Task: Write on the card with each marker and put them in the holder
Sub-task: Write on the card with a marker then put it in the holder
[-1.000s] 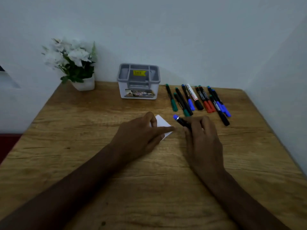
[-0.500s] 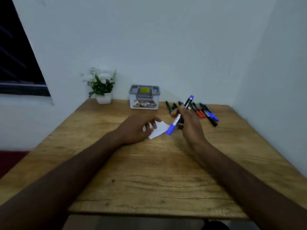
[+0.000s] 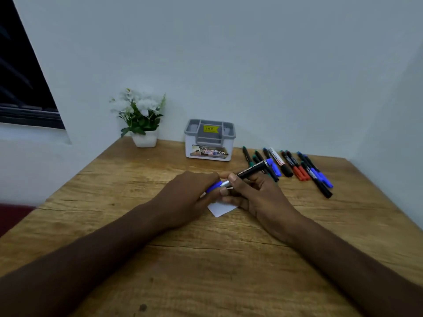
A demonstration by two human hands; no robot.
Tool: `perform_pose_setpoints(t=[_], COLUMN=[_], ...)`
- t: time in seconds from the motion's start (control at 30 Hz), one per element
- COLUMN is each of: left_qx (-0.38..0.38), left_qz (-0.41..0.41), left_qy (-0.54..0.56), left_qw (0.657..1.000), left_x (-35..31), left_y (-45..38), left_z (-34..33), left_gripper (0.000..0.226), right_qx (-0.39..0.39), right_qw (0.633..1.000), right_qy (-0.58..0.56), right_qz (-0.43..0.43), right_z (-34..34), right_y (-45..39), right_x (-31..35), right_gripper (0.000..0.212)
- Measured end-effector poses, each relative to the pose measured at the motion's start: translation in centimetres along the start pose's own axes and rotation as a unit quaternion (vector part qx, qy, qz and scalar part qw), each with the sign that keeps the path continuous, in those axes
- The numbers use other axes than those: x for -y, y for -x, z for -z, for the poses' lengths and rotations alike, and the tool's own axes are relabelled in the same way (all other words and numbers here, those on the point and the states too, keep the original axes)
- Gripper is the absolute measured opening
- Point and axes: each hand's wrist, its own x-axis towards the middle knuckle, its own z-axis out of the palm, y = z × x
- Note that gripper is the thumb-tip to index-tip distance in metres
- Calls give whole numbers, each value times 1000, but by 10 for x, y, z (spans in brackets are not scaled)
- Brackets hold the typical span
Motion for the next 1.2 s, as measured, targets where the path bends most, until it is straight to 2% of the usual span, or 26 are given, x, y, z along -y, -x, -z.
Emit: perform_pose_setpoints(t=[0.13, 0.3, 0.4, 0.57, 0.67, 0.73, 0.8, 0.9, 0.97, 1.1, 1.2], left_qx=[11, 25, 29, 46, 73, 82, 65, 11, 17, 38, 38], left_qz=[-8, -27, -15, 22, 114, 128, 119, 114, 88, 71, 68], left_qy=[-20, -11, -11, 86, 231, 278, 269, 160, 81, 99, 61], left_qw=[1000, 999, 999, 995, 963, 948, 953, 980, 993, 992, 995], left_x=[3, 7, 5, 13, 7, 2, 2, 8, 11, 17, 14], left_y=[-3, -5, -3, 0, -3, -2, 0, 0, 0, 1, 3], left_z=[6, 14, 14, 21, 22, 23, 23, 23, 25, 23, 16], left_gripper=[27, 21, 29, 37, 41, 32, 15, 35, 42, 42, 46], right_qx=[8, 58, 72, 35, -24, -54, -68, -66, -61, -82, -108], right_qw=[1000, 996, 993, 981, 986, 988, 991, 992, 992, 993, 994], right_qy=[-19, -56, -74, -170, -154, -136, -110, -93, -89, -68, -24], right_qz=[-19, -43, -56, -81, -59, -45, -44, -53, -60, -44, -11], right_z=[-2, -1, 0, 8, 8, 7, 7, 8, 8, 5, -3], right_y=[2, 3, 3, 2, 2, 3, 4, 4, 2, 1, -3], right_x=[0, 2, 3, 11, 12, 11, 11, 9, 10, 8, 5], right_gripper=[41, 44, 45, 35, 37, 37, 36, 37, 40, 46, 38])
